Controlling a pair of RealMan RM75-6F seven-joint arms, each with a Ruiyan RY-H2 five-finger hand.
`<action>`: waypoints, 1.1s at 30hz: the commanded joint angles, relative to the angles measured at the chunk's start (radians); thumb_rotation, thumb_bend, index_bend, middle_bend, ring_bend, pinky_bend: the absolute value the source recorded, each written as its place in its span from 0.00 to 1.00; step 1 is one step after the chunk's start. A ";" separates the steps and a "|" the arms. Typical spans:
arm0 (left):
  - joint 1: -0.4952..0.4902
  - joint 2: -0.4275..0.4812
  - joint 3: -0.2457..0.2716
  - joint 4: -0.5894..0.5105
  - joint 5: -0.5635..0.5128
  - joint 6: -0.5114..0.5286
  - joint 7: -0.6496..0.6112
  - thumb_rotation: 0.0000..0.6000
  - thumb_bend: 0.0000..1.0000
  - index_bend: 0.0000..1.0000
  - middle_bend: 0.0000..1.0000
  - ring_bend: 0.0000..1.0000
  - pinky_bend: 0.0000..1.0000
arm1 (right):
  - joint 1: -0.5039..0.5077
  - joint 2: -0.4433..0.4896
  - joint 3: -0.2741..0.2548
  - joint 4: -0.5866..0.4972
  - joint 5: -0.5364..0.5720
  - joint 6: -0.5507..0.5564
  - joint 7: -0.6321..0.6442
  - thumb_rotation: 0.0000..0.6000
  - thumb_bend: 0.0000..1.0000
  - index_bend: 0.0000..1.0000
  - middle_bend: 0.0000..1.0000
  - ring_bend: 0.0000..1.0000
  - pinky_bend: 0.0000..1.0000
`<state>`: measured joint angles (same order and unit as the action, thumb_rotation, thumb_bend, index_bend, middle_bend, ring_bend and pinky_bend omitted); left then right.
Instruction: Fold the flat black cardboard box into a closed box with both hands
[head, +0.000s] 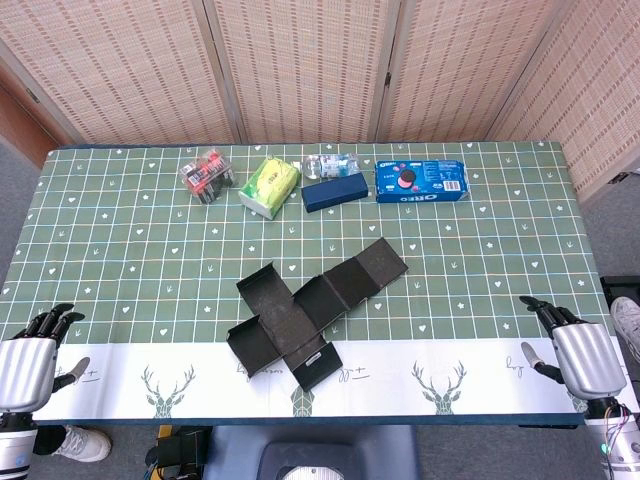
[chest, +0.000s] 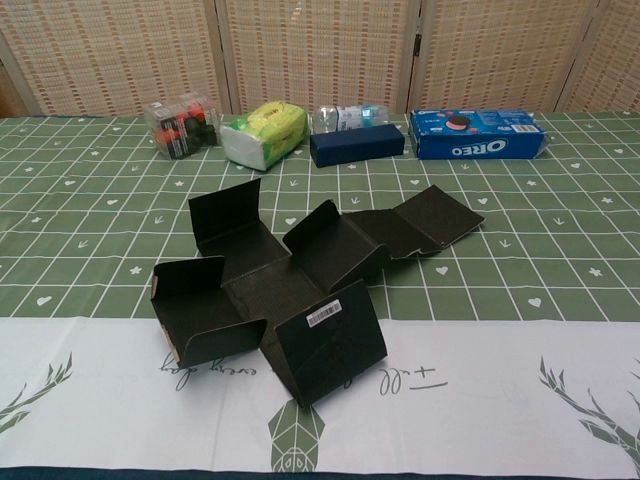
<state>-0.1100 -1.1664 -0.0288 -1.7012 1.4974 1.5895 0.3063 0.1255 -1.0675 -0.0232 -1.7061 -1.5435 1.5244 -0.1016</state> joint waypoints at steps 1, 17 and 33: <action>0.000 0.000 -0.002 0.001 0.002 -0.004 -0.001 1.00 0.11 0.31 0.25 0.29 0.59 | -0.002 0.000 0.003 0.000 -0.001 -0.001 0.001 1.00 0.33 0.19 0.32 0.41 0.66; -0.005 -0.001 -0.017 0.013 0.022 -0.019 -0.027 1.00 0.11 0.31 0.25 0.29 0.59 | 0.072 0.044 0.048 -0.090 -0.019 -0.118 -0.089 1.00 0.33 0.19 0.31 0.44 0.66; 0.002 0.004 -0.022 0.023 0.028 -0.025 -0.048 1.00 0.11 0.31 0.25 0.29 0.59 | 0.488 0.027 0.200 -0.241 0.379 -0.670 -0.436 1.00 0.09 0.01 0.19 0.77 0.90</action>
<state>-0.1083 -1.1622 -0.0504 -1.6778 1.5250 1.5643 0.2586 0.5259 -1.0178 0.1428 -1.9266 -1.2720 0.9423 -0.4517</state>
